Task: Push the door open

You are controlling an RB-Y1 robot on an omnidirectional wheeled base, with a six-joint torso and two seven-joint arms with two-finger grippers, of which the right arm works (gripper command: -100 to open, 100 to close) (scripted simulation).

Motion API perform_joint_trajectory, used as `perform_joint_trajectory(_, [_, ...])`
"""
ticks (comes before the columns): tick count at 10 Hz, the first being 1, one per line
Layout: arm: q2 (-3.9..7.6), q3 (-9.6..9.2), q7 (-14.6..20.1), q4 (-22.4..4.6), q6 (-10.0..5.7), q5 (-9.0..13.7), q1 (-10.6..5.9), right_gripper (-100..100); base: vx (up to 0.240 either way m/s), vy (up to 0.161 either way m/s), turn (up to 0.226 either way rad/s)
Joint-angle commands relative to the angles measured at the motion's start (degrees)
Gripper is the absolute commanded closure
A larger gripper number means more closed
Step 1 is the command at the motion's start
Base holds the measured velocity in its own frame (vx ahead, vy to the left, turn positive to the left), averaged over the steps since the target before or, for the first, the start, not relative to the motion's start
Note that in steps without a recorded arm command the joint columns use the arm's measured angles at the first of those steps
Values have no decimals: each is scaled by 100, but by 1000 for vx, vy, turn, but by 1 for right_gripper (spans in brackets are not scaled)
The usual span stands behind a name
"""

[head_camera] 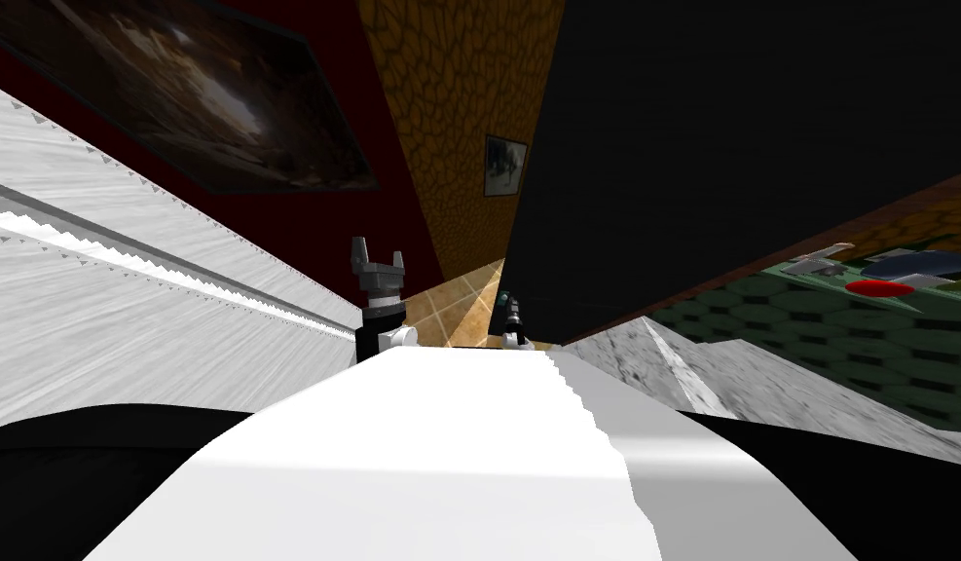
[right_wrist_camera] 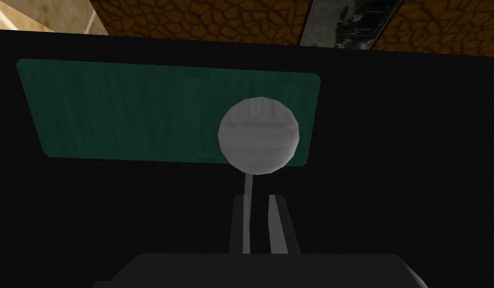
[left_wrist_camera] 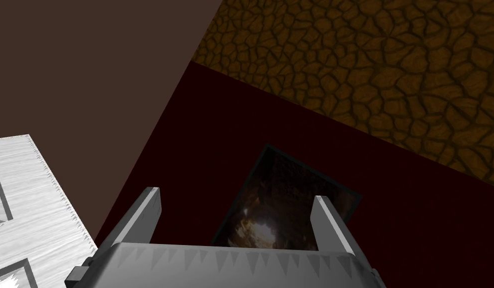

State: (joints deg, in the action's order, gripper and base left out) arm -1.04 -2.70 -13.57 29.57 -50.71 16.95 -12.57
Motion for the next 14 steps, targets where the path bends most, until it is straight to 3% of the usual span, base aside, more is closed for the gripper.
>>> perform_joint_trajectory(1, [84,-123,-121,-6,-44,228,-21,-100,-83,-32,82])
perform_joint_trajectory(7, [246,-704,-612,35,-237,1216,-30,-100,-80,-29,72])
perform_joint_trajectory(9, [247,-817,-707,42,-275,1452,-32,-100,-81,-19,50])
perform_joint_trajectory(13, [165,-1253,-1077,73,-420,2173,-39,-100,-75,-7,79])
perform_joint_trajectory(14, [165,-1253,-1077,73,-420,2222,-39,-100,-71,-5,18])
